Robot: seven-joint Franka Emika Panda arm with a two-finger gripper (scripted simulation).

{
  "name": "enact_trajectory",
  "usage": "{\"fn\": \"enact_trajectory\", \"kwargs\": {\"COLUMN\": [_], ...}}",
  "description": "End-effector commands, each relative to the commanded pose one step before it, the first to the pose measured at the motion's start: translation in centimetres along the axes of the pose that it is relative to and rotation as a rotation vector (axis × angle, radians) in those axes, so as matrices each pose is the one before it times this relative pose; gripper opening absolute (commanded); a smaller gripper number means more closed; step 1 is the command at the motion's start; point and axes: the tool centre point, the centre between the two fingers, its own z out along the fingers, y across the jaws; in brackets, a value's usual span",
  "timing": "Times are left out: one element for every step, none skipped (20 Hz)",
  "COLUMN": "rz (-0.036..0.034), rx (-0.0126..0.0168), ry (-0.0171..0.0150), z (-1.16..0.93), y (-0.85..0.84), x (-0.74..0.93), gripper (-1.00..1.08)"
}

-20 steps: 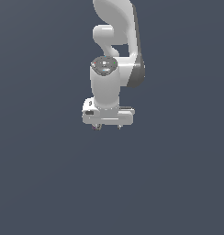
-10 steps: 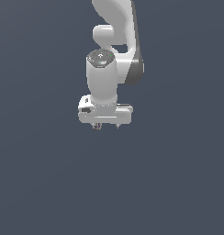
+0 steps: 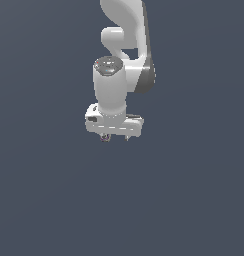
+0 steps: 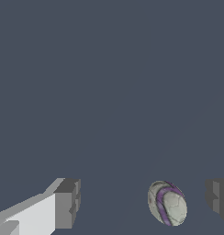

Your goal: Pick up the object and move it to a goal position.

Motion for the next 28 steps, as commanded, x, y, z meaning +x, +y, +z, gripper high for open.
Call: {"fn": "enact_trajectory", "kwargs": {"rz": [0.04294,0.02043,0.02195,0.02337,0.02487,0.02642,0.02798,0.02957,0.03069,0.03081,0.03085,0.03089,0.03093,0.03096,0.03100,0.03103,0.03107,0.03111,0.03114,0.03118,0.03120,0.03125,0.03128,0.03130,0.03134,0.03137,0.03140,0.03143], "rx": [0.00052,0.00022,0.00020,0.00018,0.00015,0.00011,0.00006,0.00001,-0.00005,-0.00011,-0.00017,-0.00022,-0.00028,-0.00033,-0.00038,-0.00043,-0.00047,-0.00052,-0.00056,-0.00060,-0.00064,-0.00067,-0.00070,-0.00073,-0.00076,-0.00078,-0.00081,-0.00083], "ry": [-0.00203,-0.00089,-0.00095,-0.00100,-0.00104,-0.00109,-0.00113,-0.00117,-0.00118,-0.00115,-0.00111,-0.00107,-0.00103,-0.00099,-0.00094,-0.00090,-0.00085,-0.00080,-0.00074,-0.00069,-0.00063,-0.00057,-0.00052,-0.00045,-0.00039,-0.00033,-0.00027,-0.00020], "z": [0.333,0.154,0.164,0.174,0.183,0.193,0.203,0.212,0.218,0.217,0.215,0.213,0.211,0.209,0.208,0.206,0.204,0.202,0.200,0.198,0.196,0.194,0.192,0.191,0.189,0.187,0.185,0.183], "y": [0.194,0.096,0.107,0.118,0.130,0.143,0.156,0.172,0.184,0.191,0.198,0.204,0.210,0.216,0.222,0.227,0.232,0.238,0.242,0.247,0.251,0.256,0.260,0.263,0.267,0.270,0.273,0.276], "x": [-0.267,-0.122,-0.129,-0.135,-0.142,-0.147,-0.153,-0.157,-0.158,-0.154,-0.148,-0.143,-0.137,-0.131,-0.125,-0.119,-0.112,-0.105,-0.098,-0.091,-0.084,-0.076,-0.068,-0.060,-0.052,-0.044,-0.036,-0.027], "gripper": [1.00,1.00,1.00,1.00,1.00,1.00,1.00,1.00,1.00,1.00,1.00,1.00,1.00,1.00,1.00,1.00,1.00,1.00,1.00,1.00,1.00,1.00,1.00,1.00,1.00,1.00,1.00,1.00]}}
